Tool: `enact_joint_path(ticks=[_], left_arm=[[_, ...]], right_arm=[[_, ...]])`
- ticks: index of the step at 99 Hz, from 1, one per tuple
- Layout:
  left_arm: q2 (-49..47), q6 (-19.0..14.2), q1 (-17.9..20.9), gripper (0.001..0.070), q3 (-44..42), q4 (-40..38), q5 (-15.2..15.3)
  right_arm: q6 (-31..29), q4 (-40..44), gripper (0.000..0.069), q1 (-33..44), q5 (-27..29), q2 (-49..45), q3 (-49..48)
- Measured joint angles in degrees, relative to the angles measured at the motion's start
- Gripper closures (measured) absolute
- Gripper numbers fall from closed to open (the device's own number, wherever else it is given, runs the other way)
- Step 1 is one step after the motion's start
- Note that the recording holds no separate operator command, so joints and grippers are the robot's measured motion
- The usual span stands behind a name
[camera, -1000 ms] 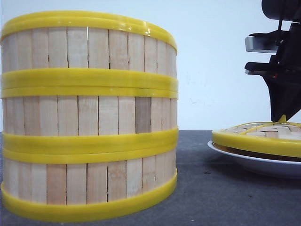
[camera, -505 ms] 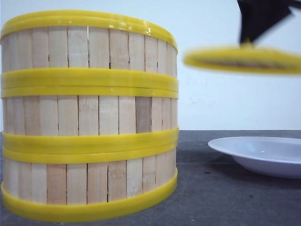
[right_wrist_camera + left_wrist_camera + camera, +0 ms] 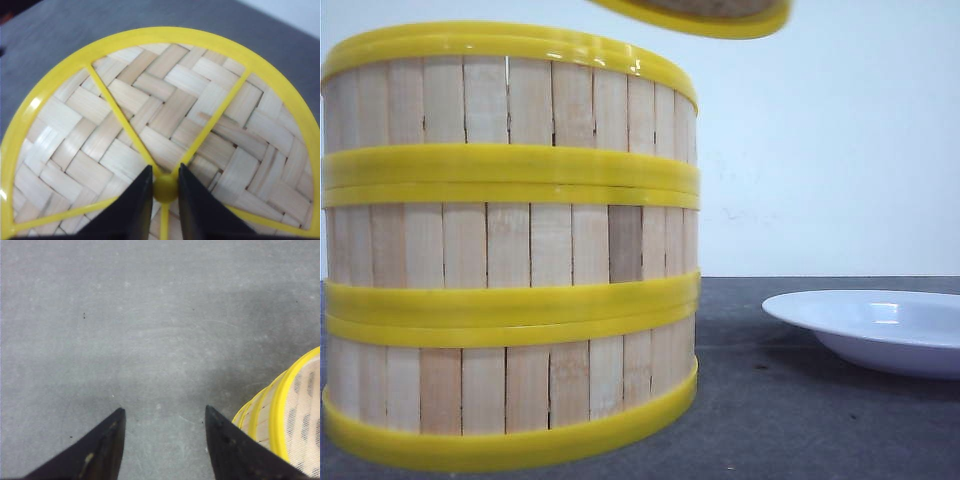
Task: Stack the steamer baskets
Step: 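Lift the lid off the white plate with the right gripper, then lower the lid onto the top basket of the stack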
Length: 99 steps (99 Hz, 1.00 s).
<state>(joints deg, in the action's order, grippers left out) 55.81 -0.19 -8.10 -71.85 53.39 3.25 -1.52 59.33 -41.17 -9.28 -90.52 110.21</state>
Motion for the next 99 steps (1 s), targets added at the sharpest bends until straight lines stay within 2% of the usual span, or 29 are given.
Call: enact_joint_path(ticks=[33, 99], left_arm=[[0.00, 0.00, 0.00, 0.0410, 0.00, 0.00, 0.00], [0.02, 0.00, 0.02, 0.0410, 0.00, -0.02, 0.00]], right_arm=[[1.79, 1.36, 0.0633, -7.26, 0.02, -5.68, 0.00], [3.23, 2.99, 0.0633, -10.21, 0.33, -10.93, 0.04]])
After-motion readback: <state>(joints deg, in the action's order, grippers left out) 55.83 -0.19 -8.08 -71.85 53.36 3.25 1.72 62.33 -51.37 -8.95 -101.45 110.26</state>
